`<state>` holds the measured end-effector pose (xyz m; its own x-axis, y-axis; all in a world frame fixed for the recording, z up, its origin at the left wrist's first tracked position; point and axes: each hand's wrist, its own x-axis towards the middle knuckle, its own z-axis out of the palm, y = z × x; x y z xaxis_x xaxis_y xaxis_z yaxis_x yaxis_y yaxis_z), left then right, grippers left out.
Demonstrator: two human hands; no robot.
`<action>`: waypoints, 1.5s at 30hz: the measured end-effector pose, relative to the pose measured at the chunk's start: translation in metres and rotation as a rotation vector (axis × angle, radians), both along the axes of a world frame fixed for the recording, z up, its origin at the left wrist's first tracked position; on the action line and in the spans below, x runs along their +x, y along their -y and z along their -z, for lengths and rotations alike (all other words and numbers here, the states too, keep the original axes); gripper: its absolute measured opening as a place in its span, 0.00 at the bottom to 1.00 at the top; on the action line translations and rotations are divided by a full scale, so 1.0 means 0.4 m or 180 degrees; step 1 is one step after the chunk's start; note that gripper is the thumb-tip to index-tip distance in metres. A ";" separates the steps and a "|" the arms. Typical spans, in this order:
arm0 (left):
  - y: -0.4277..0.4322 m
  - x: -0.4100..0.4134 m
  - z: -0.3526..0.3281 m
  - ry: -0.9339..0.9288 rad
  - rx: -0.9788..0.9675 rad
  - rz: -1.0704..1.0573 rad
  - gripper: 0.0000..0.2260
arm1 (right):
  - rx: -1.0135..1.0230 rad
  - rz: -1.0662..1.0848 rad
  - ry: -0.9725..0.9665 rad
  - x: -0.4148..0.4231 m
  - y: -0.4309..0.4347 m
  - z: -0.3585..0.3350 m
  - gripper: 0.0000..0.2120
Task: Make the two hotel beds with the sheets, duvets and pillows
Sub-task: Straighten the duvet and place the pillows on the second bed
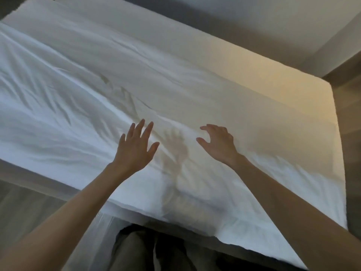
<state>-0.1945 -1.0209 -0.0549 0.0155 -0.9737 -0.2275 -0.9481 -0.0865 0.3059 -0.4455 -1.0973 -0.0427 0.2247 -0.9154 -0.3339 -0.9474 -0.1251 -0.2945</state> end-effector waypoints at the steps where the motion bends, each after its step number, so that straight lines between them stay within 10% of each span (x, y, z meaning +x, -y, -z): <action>1: 0.009 0.003 0.017 -0.0014 0.0003 -0.0109 0.30 | 0.0051 0.0001 0.0027 0.004 0.024 0.023 0.23; 17: 0.152 0.096 0.418 -0.0305 0.0312 -0.0650 0.31 | -0.0183 -0.0103 -0.0231 0.114 0.288 0.515 0.29; 20: 0.154 0.074 0.432 -0.0300 0.0366 -0.0800 0.31 | -0.0466 -0.0429 -0.0226 0.119 0.282 0.496 0.14; 25: 0.168 0.028 0.410 -0.0452 0.0298 -0.0938 0.29 | -0.1159 -0.0447 0.0626 0.074 0.222 0.342 0.12; 31: 0.240 -0.037 0.393 -0.0620 0.0226 -0.0917 0.27 | -0.2321 0.0224 0.0050 0.018 0.285 0.259 0.15; 35: 0.251 -0.019 0.467 -0.0193 0.1066 -0.0809 0.27 | -0.0986 0.0389 -0.0836 0.024 0.313 0.400 0.22; 41: 0.160 -0.096 0.507 0.0063 0.0392 -0.0194 0.26 | -0.0717 -0.0865 -0.0640 0.051 0.054 0.486 0.26; 45: 0.131 -0.177 0.526 0.0095 0.0667 0.0295 0.28 | -0.0047 0.0360 -0.1174 -0.195 0.004 0.558 0.27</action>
